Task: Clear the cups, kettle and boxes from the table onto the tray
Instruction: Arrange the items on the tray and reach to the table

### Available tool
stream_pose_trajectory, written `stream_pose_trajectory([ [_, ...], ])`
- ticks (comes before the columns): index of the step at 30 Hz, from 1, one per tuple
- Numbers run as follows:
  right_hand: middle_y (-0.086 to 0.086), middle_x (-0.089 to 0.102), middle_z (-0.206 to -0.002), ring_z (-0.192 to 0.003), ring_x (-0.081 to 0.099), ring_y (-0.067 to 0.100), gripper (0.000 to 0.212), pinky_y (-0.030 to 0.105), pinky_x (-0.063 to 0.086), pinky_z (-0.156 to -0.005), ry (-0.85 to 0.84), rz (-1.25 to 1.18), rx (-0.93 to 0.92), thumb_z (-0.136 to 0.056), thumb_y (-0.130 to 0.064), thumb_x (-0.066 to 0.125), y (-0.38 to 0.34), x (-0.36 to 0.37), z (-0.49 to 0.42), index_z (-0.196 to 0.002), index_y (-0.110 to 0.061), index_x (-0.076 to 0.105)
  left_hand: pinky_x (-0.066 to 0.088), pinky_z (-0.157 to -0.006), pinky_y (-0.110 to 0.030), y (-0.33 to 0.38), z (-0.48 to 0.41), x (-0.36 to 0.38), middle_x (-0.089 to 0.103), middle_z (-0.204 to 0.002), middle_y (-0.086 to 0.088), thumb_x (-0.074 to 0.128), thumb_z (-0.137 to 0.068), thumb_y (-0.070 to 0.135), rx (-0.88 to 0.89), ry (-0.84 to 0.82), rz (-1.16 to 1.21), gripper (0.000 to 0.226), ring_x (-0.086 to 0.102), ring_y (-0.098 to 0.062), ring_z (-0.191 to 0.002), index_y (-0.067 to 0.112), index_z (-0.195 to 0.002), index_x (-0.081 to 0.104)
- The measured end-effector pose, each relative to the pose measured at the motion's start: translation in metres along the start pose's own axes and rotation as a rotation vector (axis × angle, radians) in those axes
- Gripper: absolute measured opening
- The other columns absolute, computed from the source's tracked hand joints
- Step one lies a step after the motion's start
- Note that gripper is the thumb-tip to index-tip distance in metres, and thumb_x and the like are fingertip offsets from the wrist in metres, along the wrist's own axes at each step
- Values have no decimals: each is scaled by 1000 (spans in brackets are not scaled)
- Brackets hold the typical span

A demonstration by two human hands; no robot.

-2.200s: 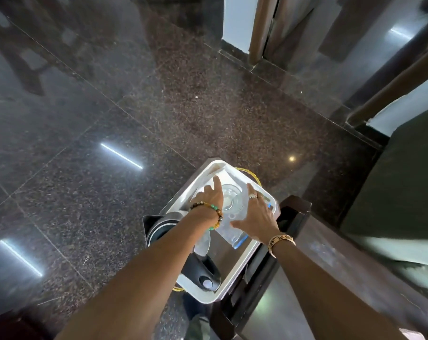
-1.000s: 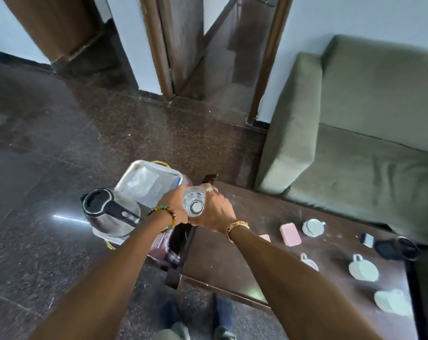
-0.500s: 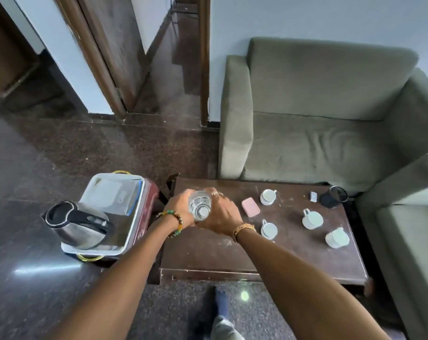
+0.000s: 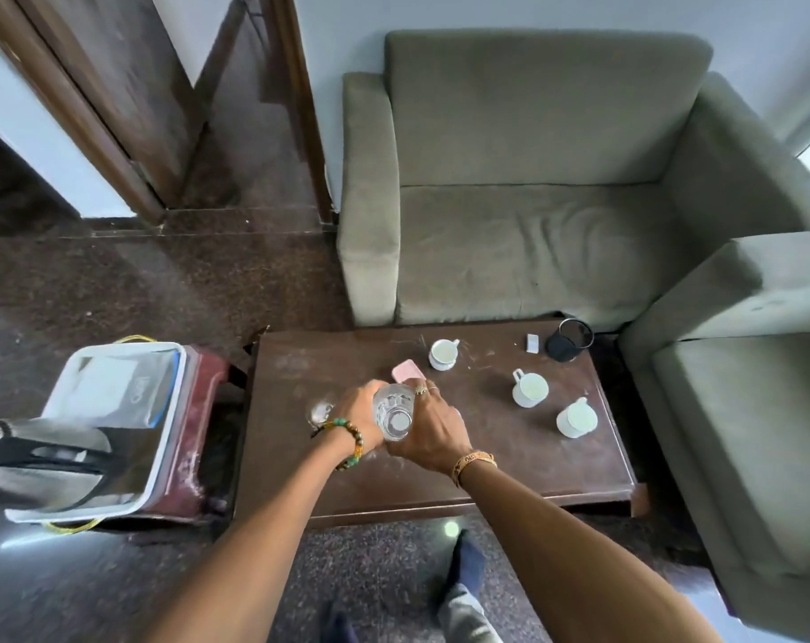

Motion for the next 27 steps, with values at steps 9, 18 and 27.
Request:
stream_pose_trajectory([
  [9, -2, 48, -134, -110, 63, 29, 103, 47, 55, -89, -78, 17, 17, -59, -54, 84, 92, -28, -28, -143, -24, 33, 55, -80, -28, 58, -43, 69, 69, -109, 1, 80, -64, 25, -128, -56, 113, 63, 65, -18, -94, 27, -122, 55],
  [18, -1, 47, -133, -108, 62, 26, 99, 42, 55, -86, -71, 25, 76, -63, -57, 81, 150, -34, -58, -142, -21, 34, 45, -59, -2, 78, -82, 114, 55, -130, -8, 70, -70, -11, -292, -120, 430, 76, 47, -11, -101, 11, -138, 43],
  [27, 2, 50, -135, -120, 48, 24, 97, 35, 44, -102, -50, 74, 133, -66, -56, 80, 207, -19, -105, -144, -16, 38, 47, -79, -17, 82, -145, 154, 53, -111, 1, 64, -66, -14, -339, -196, 459, 80, 49, -13, -103, 15, -138, 44],
])
Point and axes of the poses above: each hand's wrist, its own z-axis away from the middle knuckle, its own x-axis out of the palm, y = z × x, the point moved 7 cm from there along -z, towards the middle knuckle
